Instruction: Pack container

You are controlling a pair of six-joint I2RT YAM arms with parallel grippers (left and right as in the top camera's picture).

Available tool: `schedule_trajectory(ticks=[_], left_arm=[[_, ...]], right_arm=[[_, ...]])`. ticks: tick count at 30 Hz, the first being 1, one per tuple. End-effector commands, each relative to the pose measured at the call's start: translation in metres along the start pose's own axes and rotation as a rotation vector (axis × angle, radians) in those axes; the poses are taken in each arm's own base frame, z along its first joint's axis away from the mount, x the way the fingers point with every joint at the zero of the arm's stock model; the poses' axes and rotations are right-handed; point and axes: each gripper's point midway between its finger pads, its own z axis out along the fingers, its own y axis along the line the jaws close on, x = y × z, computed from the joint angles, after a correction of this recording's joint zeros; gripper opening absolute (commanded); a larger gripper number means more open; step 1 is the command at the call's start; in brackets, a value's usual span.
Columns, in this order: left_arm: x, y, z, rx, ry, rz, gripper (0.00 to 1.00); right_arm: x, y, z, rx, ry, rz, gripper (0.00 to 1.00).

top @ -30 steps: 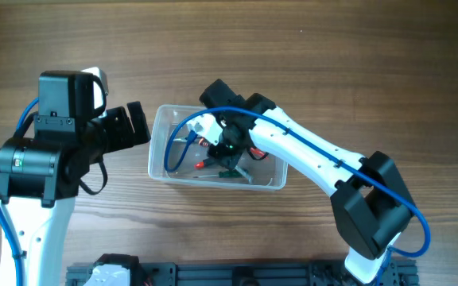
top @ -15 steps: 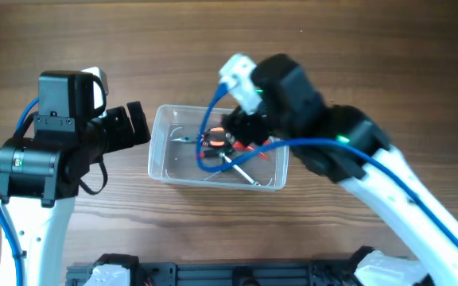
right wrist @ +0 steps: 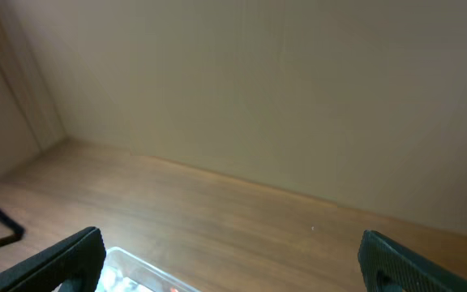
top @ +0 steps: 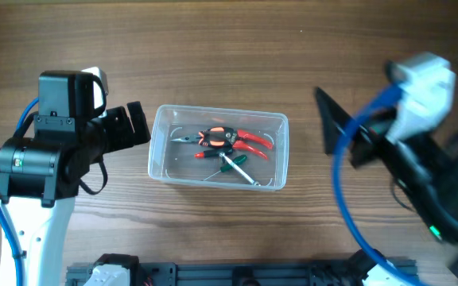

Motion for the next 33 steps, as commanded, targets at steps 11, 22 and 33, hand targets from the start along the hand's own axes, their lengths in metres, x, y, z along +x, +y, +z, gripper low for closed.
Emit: schedule_trajectory(ticks=[11, 22, 33], left_arm=[[-0.003, -0.002, -0.004, 0.017, -0.013, 0.011, 1.0], [-0.003, -0.002, -0.004, 0.017, -0.013, 0.011, 1.0], [-0.003, -0.002, -0.004, 0.017, -0.013, 0.011, 1.0]], right_arm=[[0.02, -0.085, -0.043, 0.401, 0.012, 0.017, 1.0], [0.257, -0.111, 0.008, 0.349, -0.031, 0.362, 1.0], [0.322, -0.111, 0.017, 0.341, -0.107, 0.684, 1.0]])
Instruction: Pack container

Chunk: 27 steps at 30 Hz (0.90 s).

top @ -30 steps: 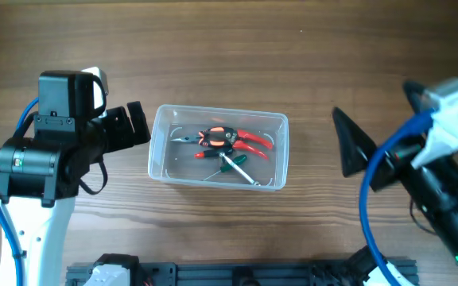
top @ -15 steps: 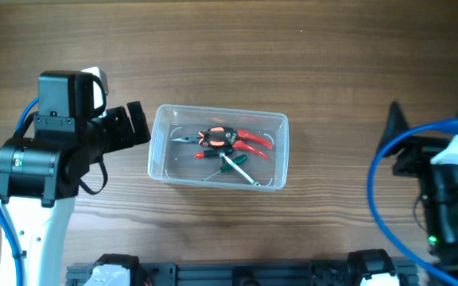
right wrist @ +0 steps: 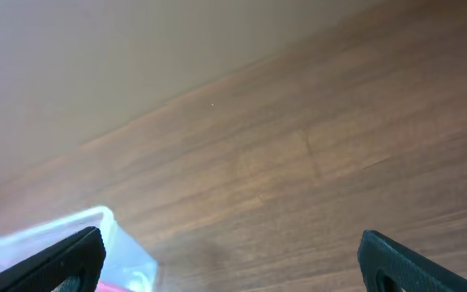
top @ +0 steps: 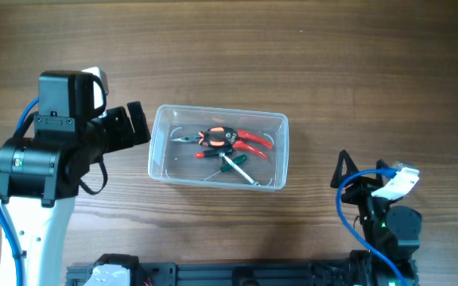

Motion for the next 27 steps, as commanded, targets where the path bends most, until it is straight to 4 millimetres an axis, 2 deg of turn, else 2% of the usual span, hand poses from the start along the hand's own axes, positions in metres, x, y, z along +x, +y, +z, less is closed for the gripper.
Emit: schedule_trajectory(ticks=[1, 7, 11, 12, 16, 17, 18, 19, 21, 23, 24, 25, 27], left_arm=[[-0.003, -0.002, -0.004, 0.017, -0.013, 0.011, 1.0], [-0.003, -0.002, -0.004, 0.017, -0.013, 0.011, 1.0], [-0.003, -0.002, -0.004, 0.017, -0.013, 0.011, 1.0], [-0.003, -0.002, -0.004, 0.017, -0.013, 0.011, 1.0], [-0.002, 0.0, -0.003, 0.005, -0.014, 0.012, 1.0], [-0.008, 0.013, -0.004, -0.065, -0.051, 0.021, 1.0], [-0.016, 0.016, -0.006, -0.081, -0.101, 0.017, 1.0], [-0.036, 0.014, -0.012, -0.062, -0.25, 0.003, 1.0], [-0.062, 0.006, -0.025, 0.012, -0.477, -0.019, 1.0], [-0.076, 0.002, -0.046, 0.117, -0.79, -0.053, 1.0], [-0.074, 0.004, -0.051, 0.136, -0.854, -0.061, 1.0], [-0.062, 0.013, -0.049, 0.143, -0.924, -0.076, 1.0], [-0.036, 0.029, -0.032, 0.117, -0.923, -0.09, 1.0]], right_arm=[[-0.006, 0.004, -0.002, -0.024, -0.025, 0.277, 1.0], [-0.001, 0.001, -0.001, -0.01, 0.0, 0.833, 1.0], [-0.001, 0.001, -0.001, -0.01, 0.003, 1.372, 1.0], [-0.001, 0.001, -0.001, -0.011, 0.004, 1.591, 1.0], [-0.001, 0.001, -0.001, -0.01, -0.001, 1.623, 1.0], [-0.001, 0.001, -0.001, -0.01, -0.001, 1.623, 1.0], [-0.001, 0.001, -0.001, -0.01, -0.001, 1.623, 1.0], [-0.001, 0.001, -0.001, -0.01, -0.001, 1.623, 1.0], [-0.001, 0.001, -0.001, -0.01, -0.001, 1.623, 1.0], [-0.001, 0.001, -0.001, -0.01, -0.001, 1.623, 1.0], [-0.001, 0.001, -0.001, -0.01, -0.001, 1.623, 1.0], [-0.001, 0.001, -0.001, -0.01, -0.001, 1.623, 1.0], [-0.001, 0.001, -0.001, -0.01, -0.001, 1.623, 1.0]])
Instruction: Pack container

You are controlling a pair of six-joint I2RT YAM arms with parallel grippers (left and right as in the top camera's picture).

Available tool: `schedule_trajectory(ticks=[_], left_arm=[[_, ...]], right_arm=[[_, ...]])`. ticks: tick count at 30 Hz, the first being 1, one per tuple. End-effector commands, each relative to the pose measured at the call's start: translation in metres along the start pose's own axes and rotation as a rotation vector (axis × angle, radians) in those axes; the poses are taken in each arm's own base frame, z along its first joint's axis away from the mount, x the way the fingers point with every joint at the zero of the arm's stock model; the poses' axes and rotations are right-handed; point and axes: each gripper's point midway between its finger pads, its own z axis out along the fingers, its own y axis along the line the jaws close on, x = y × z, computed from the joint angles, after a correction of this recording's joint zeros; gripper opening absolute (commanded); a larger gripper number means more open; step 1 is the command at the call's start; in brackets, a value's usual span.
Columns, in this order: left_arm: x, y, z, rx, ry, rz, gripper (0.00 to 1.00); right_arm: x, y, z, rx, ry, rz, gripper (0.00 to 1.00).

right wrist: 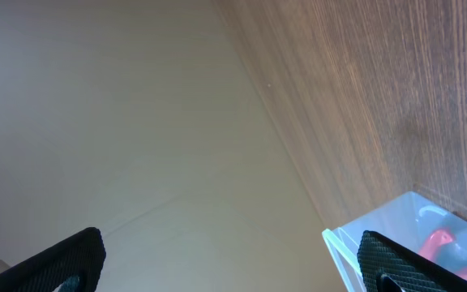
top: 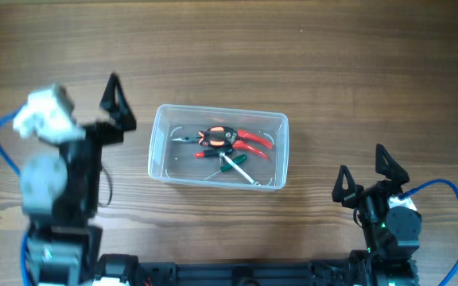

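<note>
A clear plastic container (top: 218,148) stands mid-table. Inside lie red-handled pliers (top: 230,140) and a green-handled screwdriver (top: 234,165). My left gripper (top: 116,99) is left of the container's far left corner, pointing away; only one dark finger shows and the arm is blurred. My right gripper (top: 365,175) sits low at the front right, apart from the container, open and empty. In the right wrist view the right gripper (right wrist: 229,268) has its fingers (right wrist: 67,258) wide apart, and the container's corner (right wrist: 355,243) with a red handle (right wrist: 436,241) shows at the lower right.
The wooden table (top: 293,56) stretches all round the container. A beige wall (right wrist: 120,122) fills most of the right wrist view. The arms' black base rail (top: 237,276) runs along the front edge.
The left arm has swung from pointing right at the container's left wall to pointing toward the far side, its body shifted left. The right gripper has turned; both its fingers now show from overhead.
The right arm first stood raised to the right of the container, open, while the left gripper rested by the container's left wall. Then the right arm sat folded low at the front right. Now the left arm has turned away too; the tools lie unmoved inside.
</note>
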Motion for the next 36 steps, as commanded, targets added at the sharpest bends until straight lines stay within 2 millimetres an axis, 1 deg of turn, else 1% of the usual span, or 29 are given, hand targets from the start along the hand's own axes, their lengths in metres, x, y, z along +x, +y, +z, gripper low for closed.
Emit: schedule_trajectory(ticks=[1, 3, 4, 5, 7, 8, 10, 12, 14, 20, 25, 36], left_arm=[[0.062, 0.042, -0.021, -0.081, 0.021, 0.012, 1.0], [0.102, 0.059, -0.031, -0.101, 0.046, 0.014, 1.0], [0.115, 0.063, -0.033, -0.105, 0.056, 0.015, 1.0], [0.137, 0.07, -0.036, -0.11, 0.073, 0.017, 1.0], [0.162, 0.078, -0.039, -0.116, 0.094, 0.019, 1.0], [0.175, 0.082, -0.04, -0.118, 0.098, -0.018, 1.0], [0.185, 0.085, -0.041, -0.119, 0.104, -0.028, 1.0], [0.201, 0.09, -0.041, -0.127, 0.127, -0.025, 1.0], [0.213, 0.094, -0.041, -0.133, 0.144, -0.023, 1.0], [0.209, 0.093, -0.042, -0.124, 0.119, -0.026, 1.0], [0.19, 0.087, -0.046, -0.096, 0.033, -0.036, 1.0], [0.191, 0.087, -0.046, -0.098, 0.038, -0.035, 1.0]], right_arm=[[0.001, 0.002, -0.001, -0.011, 0.004, 0.015, 1.0], [0.001, 0.002, -0.001, -0.011, 0.004, 0.015, 1.0], [0.001, 0.002, -0.001, -0.011, 0.004, 0.015, 1.0], [0.001, 0.002, -0.001, -0.011, 0.004, 0.015, 1.0], [0.001, 0.002, -0.001, -0.011, 0.004, 0.015, 1.0], [0.001, 0.002, -0.001, -0.011, 0.004, 0.015, 1.0], [0.001, 0.002, -0.001, -0.011, 0.004, 0.015, 1.0], [0.001, 0.002, -0.001, -0.011, 0.004, 0.015, 1.0], [0.001, 0.002, -0.001, -0.011, 0.004, 0.015, 1.0], [0.001, 0.002, -0.001, -0.011, 0.004, 0.015, 1.0], [0.001, 0.002, -0.001, -0.011, 0.004, 0.015, 1.0], [0.001, 0.002, -0.001, -0.011, 0.004, 0.015, 1.0]])
